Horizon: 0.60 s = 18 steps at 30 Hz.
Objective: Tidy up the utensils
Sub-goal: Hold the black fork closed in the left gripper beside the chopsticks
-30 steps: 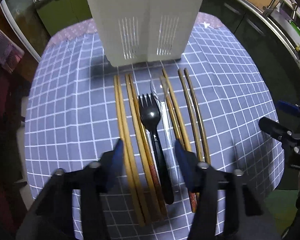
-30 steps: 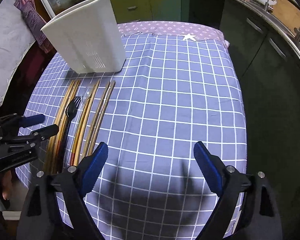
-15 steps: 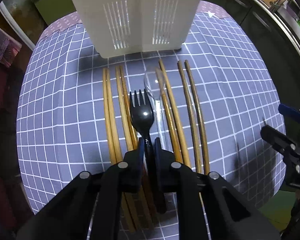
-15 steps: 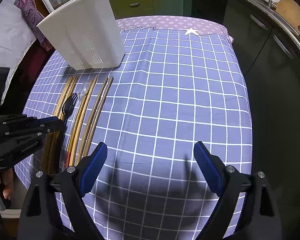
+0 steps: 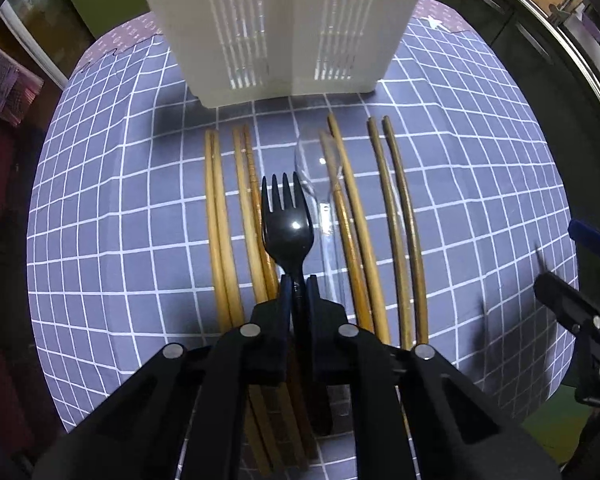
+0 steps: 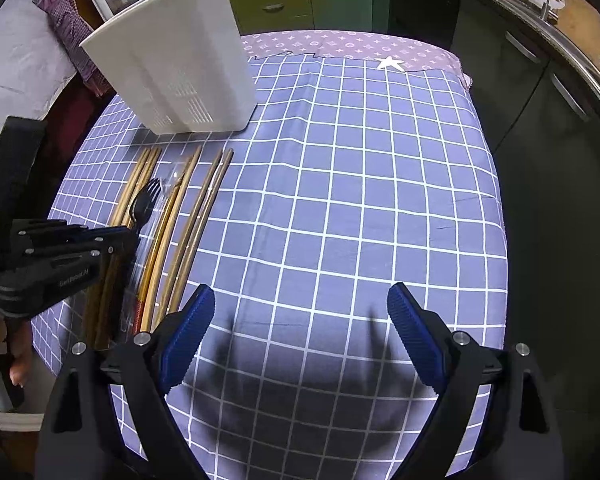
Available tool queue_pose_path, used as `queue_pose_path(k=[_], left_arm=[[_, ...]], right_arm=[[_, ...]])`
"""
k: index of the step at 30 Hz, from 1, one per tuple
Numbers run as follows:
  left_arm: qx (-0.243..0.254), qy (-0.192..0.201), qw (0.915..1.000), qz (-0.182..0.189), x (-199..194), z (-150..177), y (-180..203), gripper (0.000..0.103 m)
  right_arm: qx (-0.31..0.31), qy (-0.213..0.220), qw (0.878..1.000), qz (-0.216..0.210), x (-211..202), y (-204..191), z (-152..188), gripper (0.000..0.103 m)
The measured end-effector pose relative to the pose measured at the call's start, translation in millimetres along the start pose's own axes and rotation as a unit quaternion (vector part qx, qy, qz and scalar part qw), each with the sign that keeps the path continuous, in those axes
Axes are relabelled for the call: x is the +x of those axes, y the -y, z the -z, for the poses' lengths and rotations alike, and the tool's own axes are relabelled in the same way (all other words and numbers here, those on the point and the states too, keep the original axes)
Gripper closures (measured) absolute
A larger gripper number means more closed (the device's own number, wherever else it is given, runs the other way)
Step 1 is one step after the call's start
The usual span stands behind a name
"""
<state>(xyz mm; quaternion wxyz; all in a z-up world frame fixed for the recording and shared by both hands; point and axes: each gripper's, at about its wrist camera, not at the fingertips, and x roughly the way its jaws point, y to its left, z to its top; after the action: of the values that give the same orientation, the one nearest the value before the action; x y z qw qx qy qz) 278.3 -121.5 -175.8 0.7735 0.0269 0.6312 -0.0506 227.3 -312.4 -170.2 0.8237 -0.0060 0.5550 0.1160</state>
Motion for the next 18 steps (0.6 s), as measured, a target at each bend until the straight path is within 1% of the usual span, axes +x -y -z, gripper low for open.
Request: queue_pose_path(k=[4,6,7,8,12,14,15,16,18], left_arm=[[0.010,0.008,0.9999,-0.011,2,-3,6,0.095],[0.002,0.013,0.9999,0.000,1,-4,4,0.096],[-0.001,0.019,0.9998,0.007,0,-5,2,0.097],[-0.005,0.024,0.9996,0.012,-1,-7,-1,0.103],[-0.019,0.056,0.9975,0.038,-14,-6,-11,0.103],[-0.019,0.072,0.9962,0.046,-24,-5,-17,0.103],[-0.018,0.077,0.9957,0.048,-28,-4,-18,0.103],[-0.016,0.082,0.9952,0.049,-33,-2,-19,0.103],[-0.012,0.076,0.9955,0.056,-33,-1,-21,0.103]], right_arm=[[-0.006,-0.004,1.000,0.004,0,-6,-2,0.016],[-0.006,-0.005,1.000,0.002,-1,-10,-4,0.016],[-0.011,-0.007,1.000,-0.001,-2,-14,-5,0.016],[-0.014,-0.007,1.000,-0.002,-2,-18,-6,0.016],[-0.023,-0.018,0.999,-0.018,-4,-33,-11,0.024],[-0.023,-0.025,0.999,-0.023,-1,-37,-14,0.027],[-0.023,-0.028,0.999,-0.024,0,-39,-16,0.030],[-0.022,-0.032,0.999,-0.025,2,-42,-18,0.033],[-0.019,-0.037,0.999,-0.024,5,-43,-19,0.034]])
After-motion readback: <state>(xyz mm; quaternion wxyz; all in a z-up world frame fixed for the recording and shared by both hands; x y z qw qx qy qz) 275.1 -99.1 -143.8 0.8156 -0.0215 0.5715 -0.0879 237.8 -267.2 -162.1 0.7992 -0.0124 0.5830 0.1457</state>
